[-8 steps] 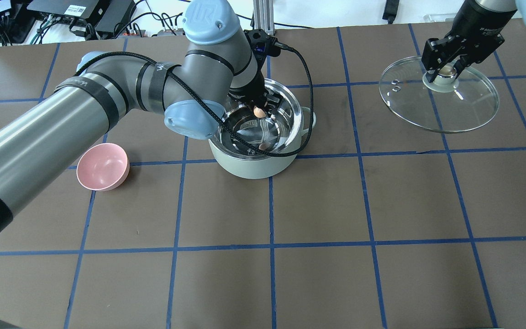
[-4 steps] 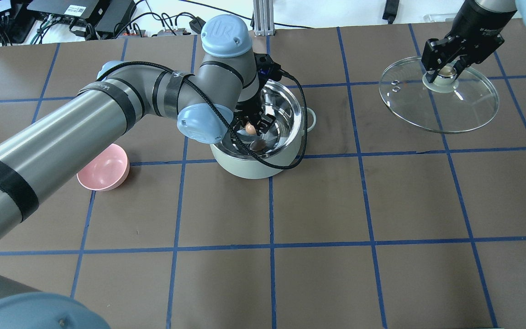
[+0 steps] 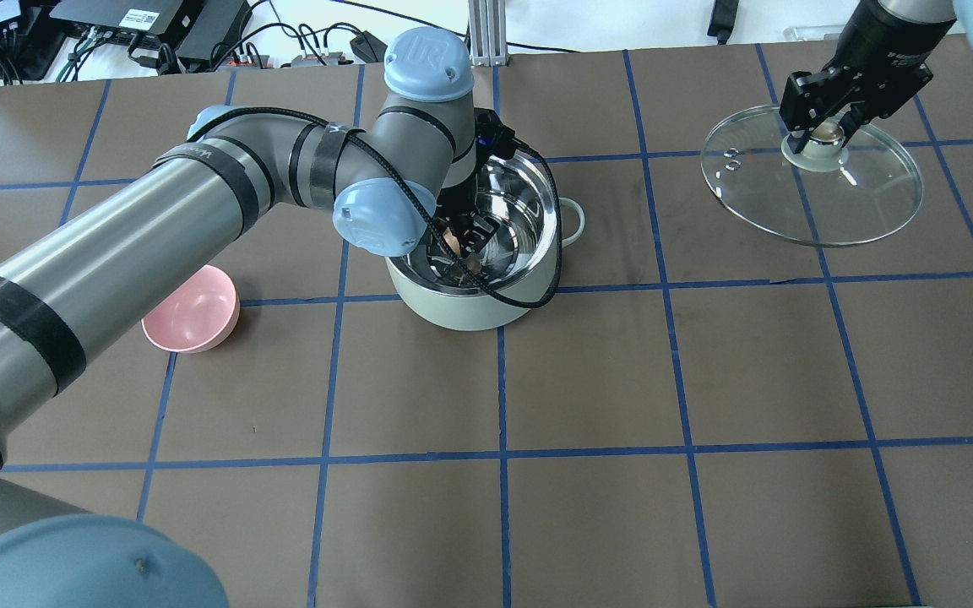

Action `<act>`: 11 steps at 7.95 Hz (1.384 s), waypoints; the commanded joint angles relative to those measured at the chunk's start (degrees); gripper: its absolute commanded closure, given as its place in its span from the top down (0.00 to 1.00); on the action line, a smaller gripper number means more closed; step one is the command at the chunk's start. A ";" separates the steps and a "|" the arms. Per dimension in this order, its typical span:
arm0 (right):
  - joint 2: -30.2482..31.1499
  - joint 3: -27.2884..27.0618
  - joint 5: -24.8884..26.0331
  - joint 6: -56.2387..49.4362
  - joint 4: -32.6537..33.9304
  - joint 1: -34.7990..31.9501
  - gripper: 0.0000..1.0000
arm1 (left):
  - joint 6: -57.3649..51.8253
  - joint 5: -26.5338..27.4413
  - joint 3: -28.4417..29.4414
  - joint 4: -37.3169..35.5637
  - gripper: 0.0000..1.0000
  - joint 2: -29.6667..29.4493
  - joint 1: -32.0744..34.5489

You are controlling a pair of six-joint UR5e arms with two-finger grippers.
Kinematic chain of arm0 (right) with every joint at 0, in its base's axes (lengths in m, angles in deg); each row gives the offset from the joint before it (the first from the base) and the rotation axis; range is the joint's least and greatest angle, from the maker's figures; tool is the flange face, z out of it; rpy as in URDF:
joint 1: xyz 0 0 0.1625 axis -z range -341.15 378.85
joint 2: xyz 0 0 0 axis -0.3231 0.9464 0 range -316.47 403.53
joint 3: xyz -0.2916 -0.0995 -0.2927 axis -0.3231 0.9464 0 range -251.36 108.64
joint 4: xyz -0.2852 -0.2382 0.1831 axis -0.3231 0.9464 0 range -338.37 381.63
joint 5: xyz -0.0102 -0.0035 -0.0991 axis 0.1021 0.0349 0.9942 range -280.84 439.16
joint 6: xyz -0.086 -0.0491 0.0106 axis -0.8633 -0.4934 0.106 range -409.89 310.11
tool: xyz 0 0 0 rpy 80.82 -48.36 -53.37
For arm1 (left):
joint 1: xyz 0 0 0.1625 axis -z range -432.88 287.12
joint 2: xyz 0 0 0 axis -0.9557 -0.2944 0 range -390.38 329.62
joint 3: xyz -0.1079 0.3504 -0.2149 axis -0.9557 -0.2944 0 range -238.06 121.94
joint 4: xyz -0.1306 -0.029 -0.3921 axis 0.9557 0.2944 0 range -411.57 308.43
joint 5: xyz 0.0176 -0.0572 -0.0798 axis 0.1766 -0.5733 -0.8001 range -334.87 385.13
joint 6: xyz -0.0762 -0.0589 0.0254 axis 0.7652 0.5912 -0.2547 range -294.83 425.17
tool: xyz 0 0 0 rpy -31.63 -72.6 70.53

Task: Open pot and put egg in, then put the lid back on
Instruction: 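Lower the egg into the pot and open the left gripper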

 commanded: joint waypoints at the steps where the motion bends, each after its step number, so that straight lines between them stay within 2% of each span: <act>1: -0.04 0.00 0.00 -0.03 0.00 0.00 0.00 | -0.69 -1.59 0.41 -1.02 0.00 -0.90 0.00; 3: 0.05 0.00 0.00 0.06 0.00 0.00 0.00 | -2.36 -1.51 0.50 -1.02 0.01 -1.34 0.00; 4: 0.05 0.00 0.00 0.06 -0.09 0.00 0.00 | -2.45 -1.51 0.50 -1.02 0.04 -1.34 0.00; 5: 0.05 0.00 0.00 0.06 -0.09 0.00 0.00 | -3.76 -1.51 0.41 -1.20 0.15 -1.34 0.00; 6: 0.05 0.00 0.00 0.14 0.00 0.00 0.00 | -4.64 -1.51 0.50 -1.46 0.57 -1.34 0.00; 7: 0.05 0.00 0.00 0.23 0.00 0.00 0.00 | -4.48 -1.60 0.50 -1.55 0.92 -1.26 0.00; 9: 0.05 0.00 0.00 0.32 -0.09 0.00 0.00 | -2.82 -1.69 0.50 -1.03 1.00 0.75 0.00; 11: 0.05 0.00 0.00 0.49 0.00 0.00 0.00 | -1.06 -3.78 0.67 3.17 1.00 5.83 0.00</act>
